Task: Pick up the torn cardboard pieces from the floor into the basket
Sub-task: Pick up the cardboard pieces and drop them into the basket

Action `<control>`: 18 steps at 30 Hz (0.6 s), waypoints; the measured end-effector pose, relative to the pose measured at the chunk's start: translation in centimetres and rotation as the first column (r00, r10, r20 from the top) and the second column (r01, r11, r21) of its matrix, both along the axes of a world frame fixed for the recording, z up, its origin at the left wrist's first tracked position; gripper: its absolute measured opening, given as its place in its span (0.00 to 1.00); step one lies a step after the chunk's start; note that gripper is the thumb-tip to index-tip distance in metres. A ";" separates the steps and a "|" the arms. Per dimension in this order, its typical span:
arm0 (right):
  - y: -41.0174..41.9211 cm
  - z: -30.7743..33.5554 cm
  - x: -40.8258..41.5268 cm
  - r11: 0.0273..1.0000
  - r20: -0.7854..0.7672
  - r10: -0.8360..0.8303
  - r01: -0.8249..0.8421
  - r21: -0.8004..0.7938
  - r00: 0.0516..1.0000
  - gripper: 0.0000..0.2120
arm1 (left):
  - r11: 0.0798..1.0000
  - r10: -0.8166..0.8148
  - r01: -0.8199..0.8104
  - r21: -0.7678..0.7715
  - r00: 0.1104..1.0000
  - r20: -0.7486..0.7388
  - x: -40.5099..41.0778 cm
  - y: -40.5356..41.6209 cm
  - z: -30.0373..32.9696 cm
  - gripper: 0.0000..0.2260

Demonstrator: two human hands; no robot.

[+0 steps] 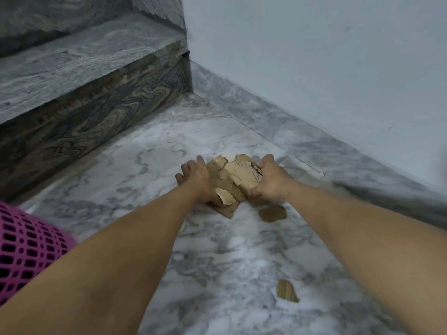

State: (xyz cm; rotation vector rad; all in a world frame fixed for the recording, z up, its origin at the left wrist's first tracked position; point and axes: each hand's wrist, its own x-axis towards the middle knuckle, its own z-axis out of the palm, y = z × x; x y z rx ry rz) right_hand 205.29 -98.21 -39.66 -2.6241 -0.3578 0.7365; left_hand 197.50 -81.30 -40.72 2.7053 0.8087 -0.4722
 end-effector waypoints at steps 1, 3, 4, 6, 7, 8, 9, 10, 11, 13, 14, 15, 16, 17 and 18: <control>-0.2 -0.1 -0.1 0.999 -0.027 -0.035 0.036 0.021 0.999 0.44 | 1.000 0.014 -0.014 -0.008 1.000 -0.013 0.0 -0.1 0.0 0.49; -0.3 0.1 -0.4 0.999 -0.051 -0.042 0.043 0.008 0.998 0.43 | 0.997 0.053 -0.053 -0.057 0.999 -0.007 -0.3 -0.2 -0.1 0.45; -0.4 0.2 -0.5 1.000 -0.052 -0.027 0.026 -0.016 0.998 0.39 | 0.991 0.081 -0.080 -0.109 0.997 0.009 -0.6 -0.3 0.0 0.44; -0.4 0.3 -0.9 0.999 -0.065 -0.011 0.009 -0.037 0.998 0.33 | 0.965 0.127 -0.115 -0.236 0.991 0.039 -1.1 -0.3 -0.3 0.41; -0.3 0.3 -1.0 0.999 -0.065 -0.010 0.008 -0.034 0.998 0.33 | 0.949 0.136 -0.118 -0.292 0.990 0.043 -1.3 -0.4 -0.1 0.41; -0.3 0.4 -1.2 1.000 -0.064 -0.008 0.007 -0.021 0.998 0.33 | 0.934 0.136 -0.115 -0.340 0.990 0.040 -1.6 -0.5 0.0 0.42; -0.3 0.4 -1.3 1.000 -0.064 -0.007 0.007 -0.002 0.998 0.32 | 0.914 0.142 -0.112 -0.391 0.989 0.047 -1.8 -0.5 0.0 0.42; -0.3 0.6 -1.5 1.000 -0.066 -0.009 0.011 0.018 0.998 0.32 | 0.890 0.158 -0.121 -0.440 0.986 0.048 -2.1 -0.6 -0.2 0.42; -0.3 0.6 -1.7 0.999 -0.072 -0.016 0.018 0.037 0.997 0.32 | 0.868 0.173 -0.130 -0.479 0.984 0.046 -2.4 -0.6 -0.2 0.40; -0.4 0.7 -2.1 0.998 -0.092 -0.021 0.026 0.059 0.996 0.35 | 0.855 0.188 -0.147 -0.497 0.982 0.034 -3.1 -0.7 -0.5 0.38; -0.3 0.7 -2.3 0.998 -0.103 -0.013 0.019 0.058 0.995 0.36 | 0.866 0.178 -0.144 -0.479 0.984 0.025 -3.5 -0.8 -0.3 0.35; -0.3 0.7 -2.5 0.999 -0.118 0.002 0.005 0.053 0.993 0.37 | 0.881 0.167 -0.141 -0.451 0.986 0.018 -3.8 -0.8 -0.3 0.32; -0.1 0.8 -2.7 0.999 -0.137 0.018 -0.013 0.041 0.990 0.36 | 0.895 0.163 -0.146 -0.421 0.987 0.005 -4.2 -0.8 -0.2 0.29; 0.0 0.8 -3.0 0.999 -0.158 0.035 -0.032 0.022 0.987 0.34 | 0.908 0.154 -0.141 -0.395 0.988 0.000 -4.6 -0.7 0.0 0.27; 0.2 1.0 -3.2 0.999 -0.170 0.052 -0.054 -0.004 0.984 0.31 | 0.918 0.147 -0.143 -0.371 0.989 -0.017 -5.0 -0.6 0.2 0.26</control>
